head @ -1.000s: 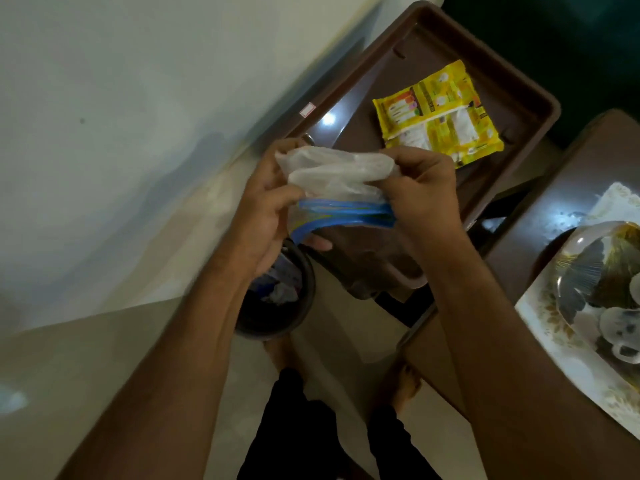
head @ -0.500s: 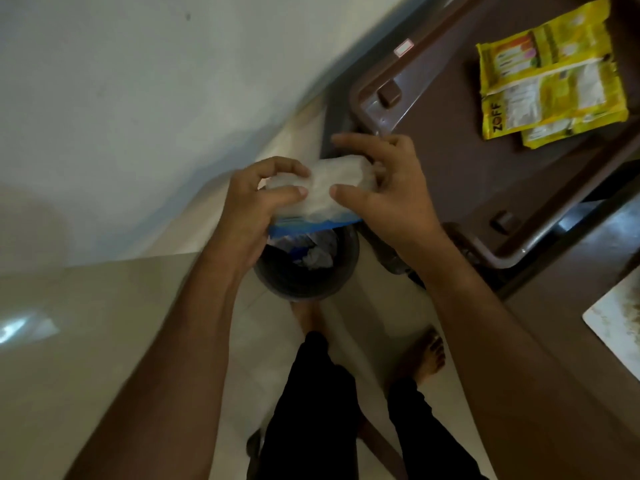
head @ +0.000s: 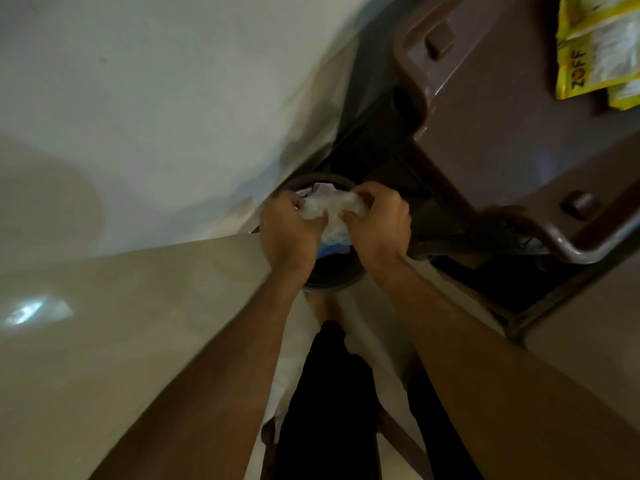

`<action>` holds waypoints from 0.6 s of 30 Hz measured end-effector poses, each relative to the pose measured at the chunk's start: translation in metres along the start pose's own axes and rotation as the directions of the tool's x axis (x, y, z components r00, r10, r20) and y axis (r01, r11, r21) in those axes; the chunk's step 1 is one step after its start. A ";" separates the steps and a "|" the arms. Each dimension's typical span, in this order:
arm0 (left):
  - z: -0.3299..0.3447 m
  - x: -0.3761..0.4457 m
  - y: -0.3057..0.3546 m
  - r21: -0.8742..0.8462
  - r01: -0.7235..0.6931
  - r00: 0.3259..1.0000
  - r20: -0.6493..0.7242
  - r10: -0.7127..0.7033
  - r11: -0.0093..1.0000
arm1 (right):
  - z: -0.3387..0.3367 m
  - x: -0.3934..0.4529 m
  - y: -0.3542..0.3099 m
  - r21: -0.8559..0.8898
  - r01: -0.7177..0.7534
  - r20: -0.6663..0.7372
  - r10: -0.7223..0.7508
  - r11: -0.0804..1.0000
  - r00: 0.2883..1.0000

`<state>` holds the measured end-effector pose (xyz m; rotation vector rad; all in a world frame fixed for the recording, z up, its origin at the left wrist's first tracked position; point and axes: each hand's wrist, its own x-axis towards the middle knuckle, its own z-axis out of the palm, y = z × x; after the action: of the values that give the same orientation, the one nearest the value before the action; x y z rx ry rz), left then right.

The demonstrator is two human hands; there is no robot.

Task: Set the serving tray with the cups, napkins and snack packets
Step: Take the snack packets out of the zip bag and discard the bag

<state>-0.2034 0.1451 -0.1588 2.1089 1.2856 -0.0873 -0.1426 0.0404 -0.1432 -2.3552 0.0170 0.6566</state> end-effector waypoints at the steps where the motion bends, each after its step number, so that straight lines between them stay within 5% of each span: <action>1: 0.008 0.001 -0.006 0.050 -0.015 1.000 0.007 0.014 0.999 | 0.009 0.002 0.007 -0.033 -0.024 -0.015 0.023 0.999 1.000; 4: 0.031 0.009 -0.024 0.196 -0.042 0.999 0.036 0.036 0.980 | 0.034 0.012 0.030 -0.134 -0.070 0.017 0.073 0.988 0.997; 9: 0.067 0.029 -0.056 0.106 -0.008 0.981 0.193 -0.012 0.994 | 0.069 0.017 0.067 -0.262 0.004 0.107 0.025 0.965 0.994; 12: 0.087 0.040 -0.070 0.103 0.009 0.921 0.388 -0.049 0.995 | 0.079 0.019 0.083 -0.262 0.010 0.130 0.025 0.965 0.991; 18: 0.101 0.031 -0.083 0.173 -0.026 0.772 0.629 -0.090 0.985 | 0.086 0.020 0.090 -0.344 0.058 0.420 0.098 0.937 0.902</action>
<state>-0.2277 0.1368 -0.2901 1.9299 0.9101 -0.8859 -0.1804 0.0277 -0.2630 -2.4860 -0.2967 1.2718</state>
